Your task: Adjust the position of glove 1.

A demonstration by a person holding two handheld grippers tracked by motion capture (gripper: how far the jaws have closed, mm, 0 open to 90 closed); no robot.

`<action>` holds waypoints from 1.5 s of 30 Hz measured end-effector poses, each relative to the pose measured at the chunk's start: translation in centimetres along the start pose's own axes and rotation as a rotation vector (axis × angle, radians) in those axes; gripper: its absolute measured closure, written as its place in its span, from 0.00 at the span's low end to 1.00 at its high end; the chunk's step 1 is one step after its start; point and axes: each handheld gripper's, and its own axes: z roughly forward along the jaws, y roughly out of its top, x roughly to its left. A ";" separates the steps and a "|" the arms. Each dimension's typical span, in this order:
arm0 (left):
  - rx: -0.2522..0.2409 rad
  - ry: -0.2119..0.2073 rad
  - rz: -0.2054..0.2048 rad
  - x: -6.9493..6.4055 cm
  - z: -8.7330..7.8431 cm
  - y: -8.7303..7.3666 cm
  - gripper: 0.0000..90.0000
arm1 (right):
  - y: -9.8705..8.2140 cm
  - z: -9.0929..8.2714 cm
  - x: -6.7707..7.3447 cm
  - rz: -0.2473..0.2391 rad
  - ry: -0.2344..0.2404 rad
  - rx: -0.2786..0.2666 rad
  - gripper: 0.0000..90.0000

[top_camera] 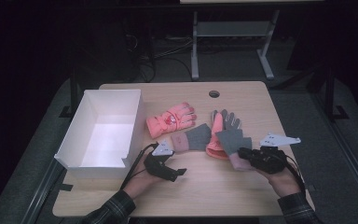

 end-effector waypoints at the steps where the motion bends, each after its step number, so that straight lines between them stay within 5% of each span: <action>1: 0.001 0.000 0.002 0.0 0.0 0.0 0.15 | 0.0 0.1 0.3 -0.006 0.014 0.000 0.91; 18: 0.004 0.006 0.007 0.0 0.0 0.0 0.15 | -0.7 4.0 5.5 -0.110 0.173 0.103 0.91; 31: 0.005 0.008 0.005 -0.1 0.0 0.0 0.15 | -1.6 6.0 6.9 -0.138 0.214 0.194 0.90; 38: 0.000 0.005 0.000 -0.1 -0.2 0.1 0.18 | -1.5 5.6 6.8 -0.138 0.205 0.162 0.73; 41: -0.011 -0.012 -0.009 -0.2 -0.6 0.2 0.29 | -1.6 5.1 5.8 -0.121 0.176 0.157 0.82; 45: -0.008 -0.030 -0.022 -0.3 -1.0 0.6 0.59 | -2.2 4.3 4.1 -0.089 0.130 0.178 0.95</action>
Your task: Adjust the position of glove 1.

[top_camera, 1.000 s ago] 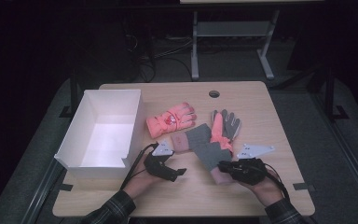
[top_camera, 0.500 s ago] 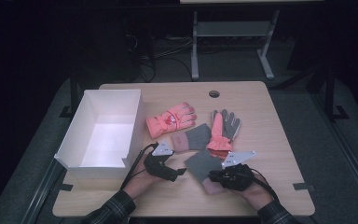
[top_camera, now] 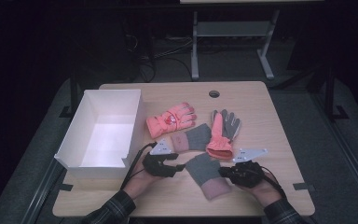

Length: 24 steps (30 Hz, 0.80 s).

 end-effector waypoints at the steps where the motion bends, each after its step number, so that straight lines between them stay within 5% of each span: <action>1: 0.000 -0.005 -0.005 -0.1 0.0 0.1 0.67 | -0.2 -0.1 -0.2 0.006 -0.002 0.006 0.97; 6: 0.028 -0.064 -0.021 -0.5 0.3 0.6 0.98 | -1.1 -0.3 -0.9 -0.012 -0.012 0.057 0.99; 13: 0.078 -0.084 -0.009 -1.4 1.9 1.2 0.99 | -1.7 0.1 -1.1 -0.045 0.036 0.096 0.99; 16: 0.120 -0.069 0.026 -1.5 2.7 1.3 0.99 | -1.6 0.3 -0.7 -0.052 0.058 0.111 0.99; 24: 0.121 -0.048 0.008 -0.9 3.1 1.4 0.99 | -1.3 0.9 0.3 -0.084 0.116 0.120 0.99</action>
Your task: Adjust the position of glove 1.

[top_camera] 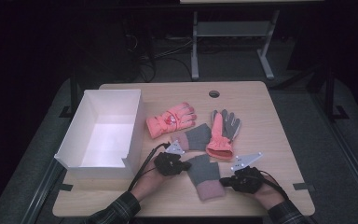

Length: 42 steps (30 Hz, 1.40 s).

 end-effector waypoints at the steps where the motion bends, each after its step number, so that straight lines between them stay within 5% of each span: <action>1: 0.004 0.004 0.000 0.1 0.0 0.1 0.99 | 0.1 0.2 0.3 -0.006 0.011 0.001 0.99; 15: 0.011 0.004 0.005 0.1 0.8 1.1 0.99 | 1.6 2.2 3.6 -0.084 0.095 0.009 0.99; 21: -0.001 -0.029 -0.012 -0.1 1.4 1.5 0.98 | 2.6 3.4 4.4 -0.107 0.148 0.012 1.00; 26: 0.015 -0.046 0.019 -0.4 2.0 2.1 0.98 | 3.2 4.2 4.8 -0.123 0.170 0.010 1.00; 28: 0.017 -0.044 0.035 -0.6 2.0 2.3 0.97 | 3.3 4.3 4.7 -0.152 0.167 0.010 1.00; 31: -0.001 -0.051 0.014 -0.6 1.1 2.3 0.97 | 3.3 3.4 4.0 -0.119 0.148 -0.020 1.00; 36: 0.004 -0.073 0.029 -1.4 -0.8 1.5 0.96 | 3.2 1.4 0.9 -0.050 0.048 -0.100 1.00; 42: 0.022 -0.079 0.014 -2.3 -2.0 -0.4 0.95 | 3.2 1.4 -1.3 -0.011 -0.012 -0.105 1.00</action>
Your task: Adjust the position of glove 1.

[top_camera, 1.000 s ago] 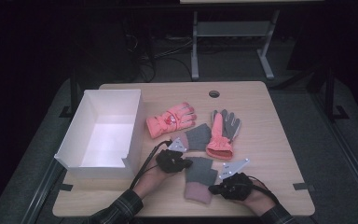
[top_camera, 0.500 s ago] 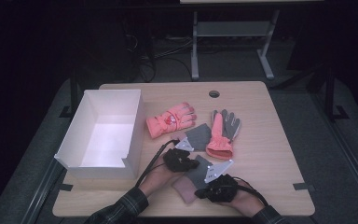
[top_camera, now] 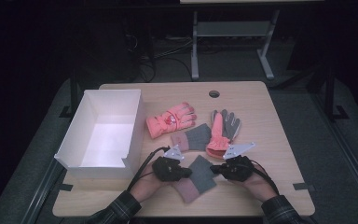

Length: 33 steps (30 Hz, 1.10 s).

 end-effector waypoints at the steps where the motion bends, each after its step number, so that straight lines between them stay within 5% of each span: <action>1: 0.006 -0.003 -0.001 -0.1 -0.1 -0.2 0.95 | 0.0 0.2 -0.2 -0.002 -0.003 0.001 1.00; 7: 0.020 -0.004 0.005 -0.1 0.3 -0.4 0.95 | -0.3 1.4 -0.2 -0.017 -0.016 0.080 1.00; 20: 0.031 -0.023 0.064 -1.0 2.8 1.4 0.97 | -2.5 -0.9 0.7 0.019 -0.022 0.099 1.00; 27: 0.023 -0.024 0.071 -0.4 1.7 1.4 0.75 | -2.3 -2.3 0.3 0.040 -0.059 0.032 0.73; 33: 0.021 -0.009 0.087 0.1 1.5 1.6 0.48 | -3.1 -3.4 -0.4 0.082 -0.153 0.007 0.44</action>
